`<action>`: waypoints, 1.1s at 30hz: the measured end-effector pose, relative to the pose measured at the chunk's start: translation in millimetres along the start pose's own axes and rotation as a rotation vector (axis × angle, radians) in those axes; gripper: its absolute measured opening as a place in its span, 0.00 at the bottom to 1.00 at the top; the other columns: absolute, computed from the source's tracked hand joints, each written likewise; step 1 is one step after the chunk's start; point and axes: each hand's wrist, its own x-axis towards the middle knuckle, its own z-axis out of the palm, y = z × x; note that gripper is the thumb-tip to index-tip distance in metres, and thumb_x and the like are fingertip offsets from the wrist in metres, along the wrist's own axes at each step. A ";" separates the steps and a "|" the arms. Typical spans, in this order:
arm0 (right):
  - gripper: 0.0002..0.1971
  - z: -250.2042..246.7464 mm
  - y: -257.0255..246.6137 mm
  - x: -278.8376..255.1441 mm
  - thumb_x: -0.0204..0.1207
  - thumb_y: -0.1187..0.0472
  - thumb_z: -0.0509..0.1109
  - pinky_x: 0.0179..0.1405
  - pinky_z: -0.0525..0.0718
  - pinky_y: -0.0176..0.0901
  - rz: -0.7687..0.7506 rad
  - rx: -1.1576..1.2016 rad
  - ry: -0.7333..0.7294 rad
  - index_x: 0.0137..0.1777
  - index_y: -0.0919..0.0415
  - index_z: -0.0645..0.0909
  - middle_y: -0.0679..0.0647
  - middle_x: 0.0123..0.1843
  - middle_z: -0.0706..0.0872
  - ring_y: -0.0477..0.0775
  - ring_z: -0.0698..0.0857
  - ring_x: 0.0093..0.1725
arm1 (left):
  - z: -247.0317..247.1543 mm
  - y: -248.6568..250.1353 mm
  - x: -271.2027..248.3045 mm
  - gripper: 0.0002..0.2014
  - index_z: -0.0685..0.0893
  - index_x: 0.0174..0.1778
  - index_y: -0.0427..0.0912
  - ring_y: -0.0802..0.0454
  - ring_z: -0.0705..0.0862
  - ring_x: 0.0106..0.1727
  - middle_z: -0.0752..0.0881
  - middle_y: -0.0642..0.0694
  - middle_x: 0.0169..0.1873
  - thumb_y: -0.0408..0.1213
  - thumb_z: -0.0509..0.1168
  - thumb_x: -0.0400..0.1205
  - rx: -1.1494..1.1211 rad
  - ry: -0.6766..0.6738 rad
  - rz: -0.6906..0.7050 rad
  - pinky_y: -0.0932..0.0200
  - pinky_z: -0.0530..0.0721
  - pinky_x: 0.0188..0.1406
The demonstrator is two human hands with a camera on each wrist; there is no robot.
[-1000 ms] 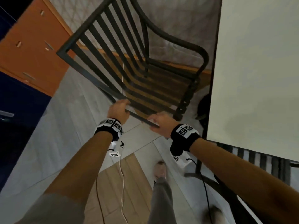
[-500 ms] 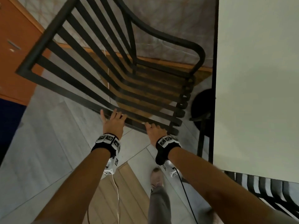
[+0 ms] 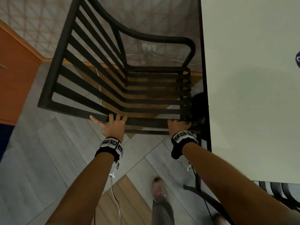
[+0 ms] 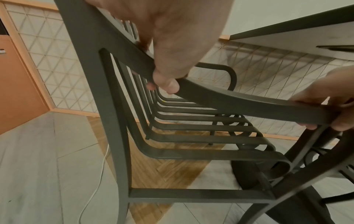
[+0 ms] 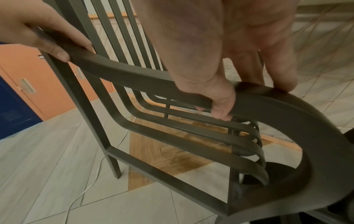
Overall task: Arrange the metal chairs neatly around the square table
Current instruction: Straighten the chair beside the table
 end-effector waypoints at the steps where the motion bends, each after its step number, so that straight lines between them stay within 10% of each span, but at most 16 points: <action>1: 0.20 -3.1 2.4 -2.5 0.77 0.73 0.62 0.67 0.62 0.85 -0.021 0.005 -0.018 0.68 0.63 0.76 0.74 0.67 0.78 0.86 0.69 0.70 | -2.5 0.0 -0.9 0.26 0.76 0.67 0.60 0.41 0.71 0.75 0.82 0.48 0.64 0.33 0.70 0.75 0.004 -0.006 0.000 0.04 0.38 0.61; 15: 0.15 5.2 6.5 -35.4 0.73 0.65 0.71 0.53 0.85 0.72 -0.150 0.034 -0.074 0.60 0.63 0.80 0.65 0.56 0.87 0.70 0.86 0.55 | 3.2 -4.1 -33.1 0.28 0.76 0.68 0.61 0.42 0.72 0.72 0.83 0.48 0.60 0.33 0.70 0.74 0.025 -0.053 -0.023 0.04 0.42 0.61; 23: 0.36 -5.6 11.0 -59.2 0.71 0.63 0.74 0.65 0.70 0.83 -0.108 0.035 -0.075 0.76 0.59 0.61 0.75 0.72 0.71 0.84 0.68 0.70 | -8.7 5.4 -48.1 0.26 0.81 0.62 0.59 0.45 0.72 0.76 0.84 0.50 0.63 0.34 0.74 0.69 -0.181 0.007 -0.046 0.06 0.40 0.65; 30: 0.30 -59.7 14.3 -135.7 0.73 0.66 0.69 0.56 0.84 0.64 -0.407 0.329 0.060 0.73 0.58 0.61 0.66 0.63 0.79 0.70 0.81 0.60 | -50.0 25.6 -101.5 0.23 0.81 0.64 0.51 0.43 0.72 0.77 0.83 0.47 0.67 0.30 0.69 0.73 -0.418 0.061 -0.008 0.12 0.37 0.70; 33: 0.23 -81.6 41.8 -183.3 0.75 0.63 0.67 0.50 0.87 0.63 -0.523 0.449 0.111 0.67 0.56 0.64 0.63 0.54 0.82 0.67 0.85 0.50 | -74.8 34.6 -129.1 0.18 0.83 0.61 0.45 0.39 0.73 0.74 0.84 0.43 0.64 0.27 0.66 0.76 -0.552 0.074 0.011 0.22 0.51 0.79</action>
